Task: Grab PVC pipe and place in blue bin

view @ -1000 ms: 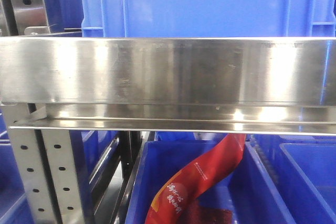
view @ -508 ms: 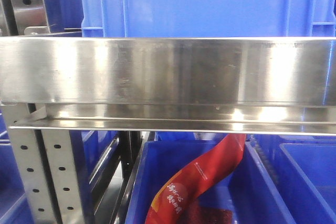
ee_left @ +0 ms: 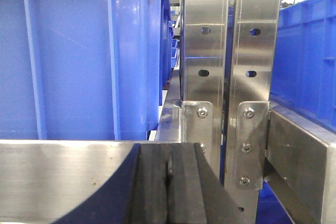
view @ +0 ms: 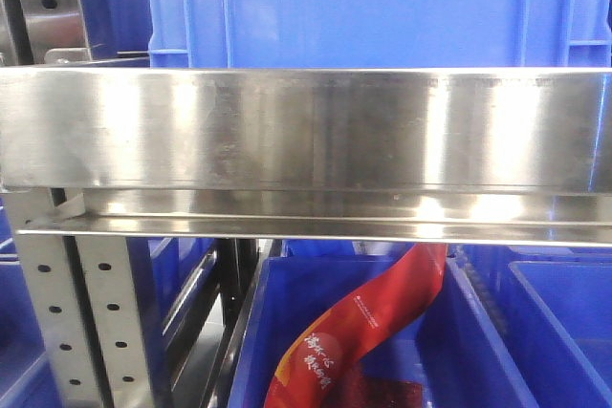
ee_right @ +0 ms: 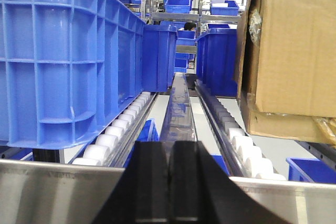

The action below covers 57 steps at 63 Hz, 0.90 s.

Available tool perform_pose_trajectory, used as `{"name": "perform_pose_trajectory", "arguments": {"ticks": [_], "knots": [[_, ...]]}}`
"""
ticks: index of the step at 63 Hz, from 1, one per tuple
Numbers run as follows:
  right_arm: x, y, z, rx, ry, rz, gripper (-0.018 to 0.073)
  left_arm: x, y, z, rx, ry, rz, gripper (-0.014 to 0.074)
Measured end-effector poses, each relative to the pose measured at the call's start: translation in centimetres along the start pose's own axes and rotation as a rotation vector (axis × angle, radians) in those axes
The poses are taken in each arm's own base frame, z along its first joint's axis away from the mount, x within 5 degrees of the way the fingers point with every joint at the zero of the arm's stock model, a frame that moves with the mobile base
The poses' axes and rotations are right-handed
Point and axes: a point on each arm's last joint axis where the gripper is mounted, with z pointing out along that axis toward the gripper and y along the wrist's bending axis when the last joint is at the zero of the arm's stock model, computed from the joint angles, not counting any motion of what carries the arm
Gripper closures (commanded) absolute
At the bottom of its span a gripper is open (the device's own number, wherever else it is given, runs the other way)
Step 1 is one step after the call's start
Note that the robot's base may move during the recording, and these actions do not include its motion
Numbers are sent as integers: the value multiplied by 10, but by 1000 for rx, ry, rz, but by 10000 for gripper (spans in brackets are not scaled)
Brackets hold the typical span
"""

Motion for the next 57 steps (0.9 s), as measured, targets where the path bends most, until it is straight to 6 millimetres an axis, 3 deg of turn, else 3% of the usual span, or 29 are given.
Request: {"name": "perform_pose_trajectory", "arguments": {"ticks": [57], "knots": [[0,0,0,2,0,0,727,0,0,0,0,0,0,707]]}}
